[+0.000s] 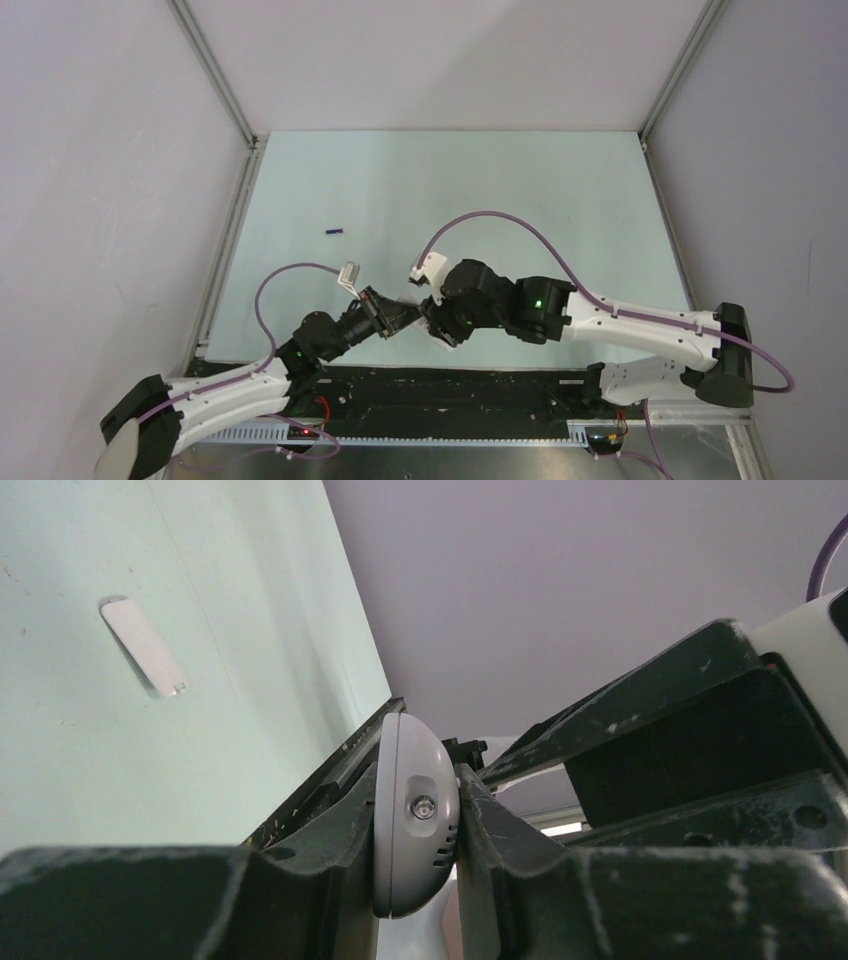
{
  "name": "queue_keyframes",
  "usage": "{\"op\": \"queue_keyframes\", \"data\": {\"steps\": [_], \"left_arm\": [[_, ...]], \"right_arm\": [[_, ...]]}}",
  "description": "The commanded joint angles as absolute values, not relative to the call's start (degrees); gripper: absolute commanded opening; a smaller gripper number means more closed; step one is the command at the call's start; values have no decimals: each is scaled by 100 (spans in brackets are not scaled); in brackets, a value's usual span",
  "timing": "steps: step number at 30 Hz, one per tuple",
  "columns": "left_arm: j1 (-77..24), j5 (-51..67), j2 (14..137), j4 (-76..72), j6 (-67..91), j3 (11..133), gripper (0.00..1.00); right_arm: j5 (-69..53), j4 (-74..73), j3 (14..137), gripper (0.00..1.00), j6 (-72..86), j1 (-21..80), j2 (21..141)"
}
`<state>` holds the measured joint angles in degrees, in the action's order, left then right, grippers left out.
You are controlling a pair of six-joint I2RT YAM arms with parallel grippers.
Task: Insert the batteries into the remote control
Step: Load the battery into the remote control.
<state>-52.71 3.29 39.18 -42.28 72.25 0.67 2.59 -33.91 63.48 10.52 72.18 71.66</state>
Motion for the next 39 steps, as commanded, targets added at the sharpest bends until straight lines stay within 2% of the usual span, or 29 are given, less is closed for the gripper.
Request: {"op": "queue_keyframes", "data": {"steps": [1,8,13,17,22,39], "left_arm": [[-5290,412,3953,-4605,7371,163,0],[-5283,301,4079,-4605,7626,119,0],[-5283,174,4033,-4605,7987,58,0],[-5284,58,3822,-4605,8302,36,0],[-5287,18,3583,-4605,8867,35,0],[-5284,-254,3459,-4562,9213,35,0]], "right_arm": [[591,-3077,6583,43,953,7160,6843],[804,-2992,6584,44,961,7159,6558],[916,-2958,6343,25,1007,7182,6095],[791,-2891,6037,13,1023,7251,5554],[761,-2982,5856,5,1200,7268,5189],[723,-2842,5663,0,1433,7823,4842]]}}
